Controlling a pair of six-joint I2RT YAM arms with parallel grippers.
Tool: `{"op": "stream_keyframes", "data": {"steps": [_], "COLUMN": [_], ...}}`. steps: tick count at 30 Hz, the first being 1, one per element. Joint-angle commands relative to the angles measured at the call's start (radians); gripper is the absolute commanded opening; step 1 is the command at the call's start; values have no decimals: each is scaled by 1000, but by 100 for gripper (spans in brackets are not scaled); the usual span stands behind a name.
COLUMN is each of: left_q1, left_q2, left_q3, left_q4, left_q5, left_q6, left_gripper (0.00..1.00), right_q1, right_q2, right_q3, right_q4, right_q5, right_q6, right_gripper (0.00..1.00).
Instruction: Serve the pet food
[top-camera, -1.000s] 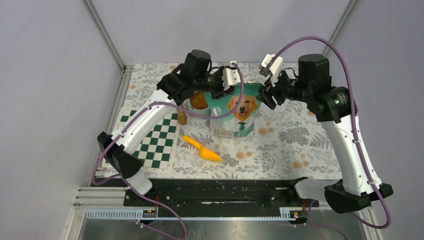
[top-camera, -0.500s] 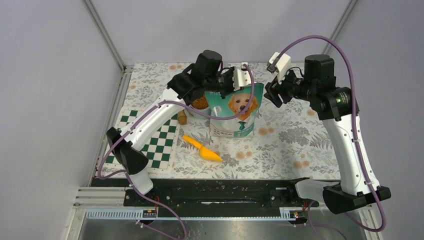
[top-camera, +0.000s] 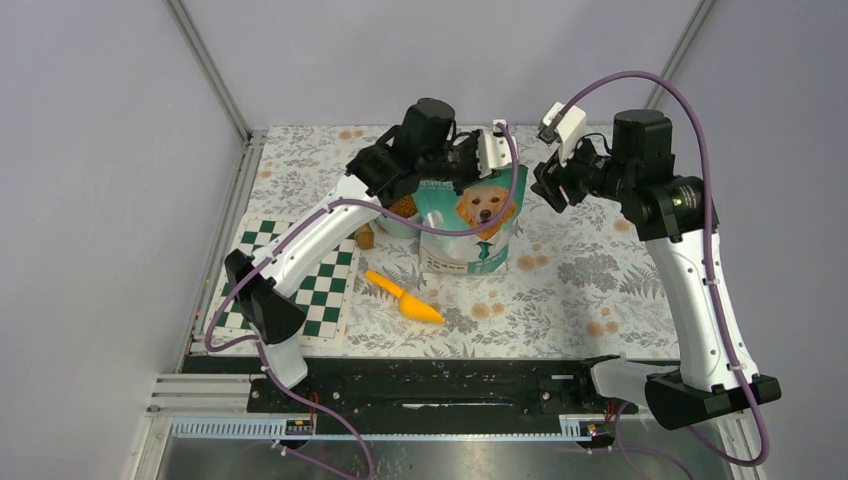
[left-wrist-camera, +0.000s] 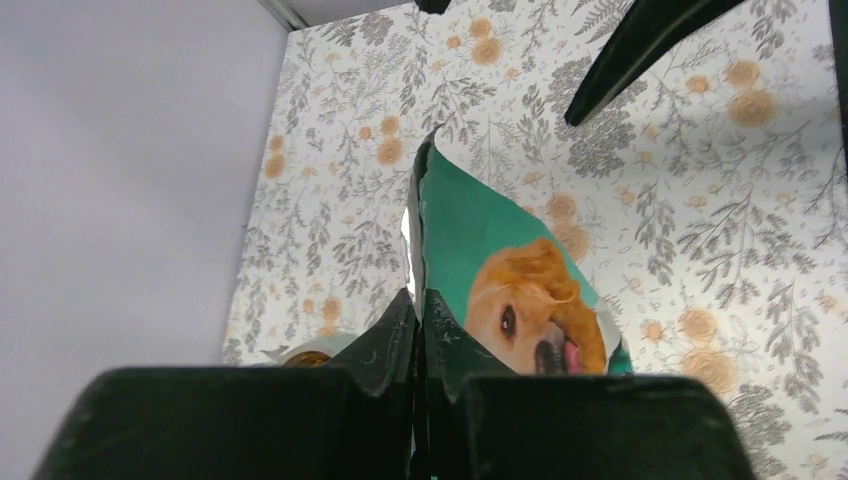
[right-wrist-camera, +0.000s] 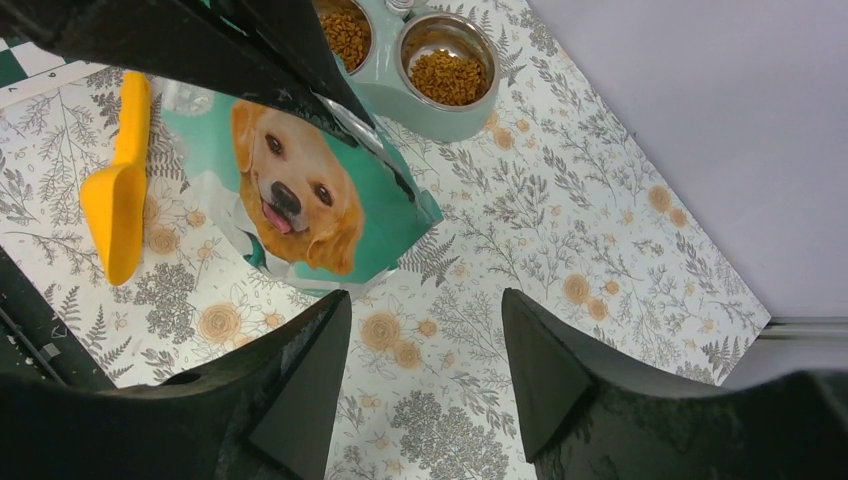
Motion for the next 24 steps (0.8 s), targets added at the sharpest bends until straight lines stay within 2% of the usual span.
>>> {"op": "stream_keyframes", "data": {"steps": [1,5,7,8,10,11,12,14,15,18,19,21,22,23,24], "left_q1": [-14,-20,-23,-24,-27,-28,-30,-34,-35,-35,-35,-35,-35,-35,-35], "left_q2": [29,54,58,57,60,63,66,78,82,82,80,78,79,82,85], "left_q3": [62,109,105,97,83,82,82,91,94,93,93,93,93,94,96], "left_q4": [66,75,110,127,156,161,163,163,162,180,194,212,223,228,231], "left_q5": [19,39,58,68,81,89,99,95,88,82,83,106,123,141,159], "left_q6": [-15,-44,-76,-85,-101,-106,-107,-110,-113,-116,-125,-137,-146,-153,-156], "left_gripper": [0,1,31,38,43,42,37,2,0,0,4,30,39,40,22], "right_q1": [-15,-22,-25,-26,-28,-29,-31,-33,-34,-39,-41,-43,-44,-45,-45], "right_q2": [-33,-44,-46,-47,-52,-55,-57,-62,-68,-93,-97,-102,-104,-106,-107], "right_q3": [-16,-37,-39,-41,-45,-49,-51,-58,-66,-91,-94,-99,-98,-98,-98], "right_q4": [39,55,56,57,64,66,68,70,75,91,93,93,93,93,94], "right_q5": [-24,-24,-24,-26,-25,-24,-22,-20,-13,-3,-3,-2,-1,1,4], "right_q6": [8,14,14,16,17,17,18,16,16,12,12,12,12,12,12], "right_gripper": [64,64,64,64,64,64,64,64,64,65,65,65,65,65,65]}}
